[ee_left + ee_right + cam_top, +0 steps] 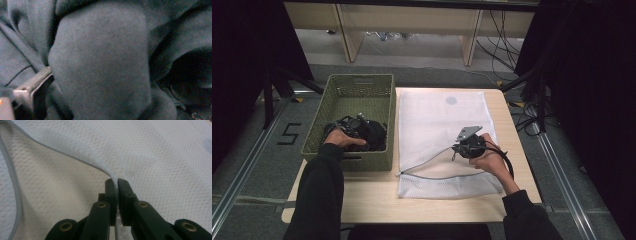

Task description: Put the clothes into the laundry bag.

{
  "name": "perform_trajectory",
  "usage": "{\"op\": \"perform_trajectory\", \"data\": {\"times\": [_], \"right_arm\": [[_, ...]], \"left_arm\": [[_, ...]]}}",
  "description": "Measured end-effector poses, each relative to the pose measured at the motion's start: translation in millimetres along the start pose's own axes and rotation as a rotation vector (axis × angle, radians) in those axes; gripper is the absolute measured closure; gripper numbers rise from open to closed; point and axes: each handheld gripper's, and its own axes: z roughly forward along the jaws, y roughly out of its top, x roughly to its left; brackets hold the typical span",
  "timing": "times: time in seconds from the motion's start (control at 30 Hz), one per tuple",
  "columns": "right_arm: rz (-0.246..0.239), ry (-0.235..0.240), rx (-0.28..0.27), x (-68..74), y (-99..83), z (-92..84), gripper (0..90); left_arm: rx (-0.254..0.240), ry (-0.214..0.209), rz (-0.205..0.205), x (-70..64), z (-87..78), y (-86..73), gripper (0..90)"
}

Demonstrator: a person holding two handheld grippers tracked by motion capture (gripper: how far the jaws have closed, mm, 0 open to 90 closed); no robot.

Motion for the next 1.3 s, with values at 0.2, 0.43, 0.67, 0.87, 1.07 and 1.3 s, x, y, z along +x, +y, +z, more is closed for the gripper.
{"op": "perform_trajectory", "data": {"times": [0.2, 0.43, 0.67, 0.87, 1.07, 1.3], "right_arm": [[0.024, 0.001, 0.010, 1.0, 0.3, -1.7, 88.6], [0.003, -0.004, 0.001, 0.6, 0.8, -2.0, 89.0], [0.013, 0.001, -0.009, -0.6, 0.5, -1.9, 89.0], [0.013, -0.007, -0.011, -2.7, -0.2, -3.7, 89.1], [0.008, -0.005, -0.011, -2.4, 0.5, -2.9, 89.3], [-0.001, -0.014, -0.014, -4.0, 0.8, -4.1, 89.3]], "left_arm": [[0.008, -0.011, 0.053, 1.3, -11.1, 0.4, 36.2], [-0.062, 0.010, 0.057, 4.5, -16.2, -2.2, 60.6], [-0.121, 0.071, 0.070, 7.2, -27.1, 0.4, 64.8], [-0.256, 0.061, -0.006, 14.7, -54.9, -0.8, 65.2], [-0.343, 0.064, -0.025, 16.0, -90.5, -0.5, 65.3], [-0.399, 0.051, -0.002, 6.4, -127.6, 3.0, 65.4]]}}
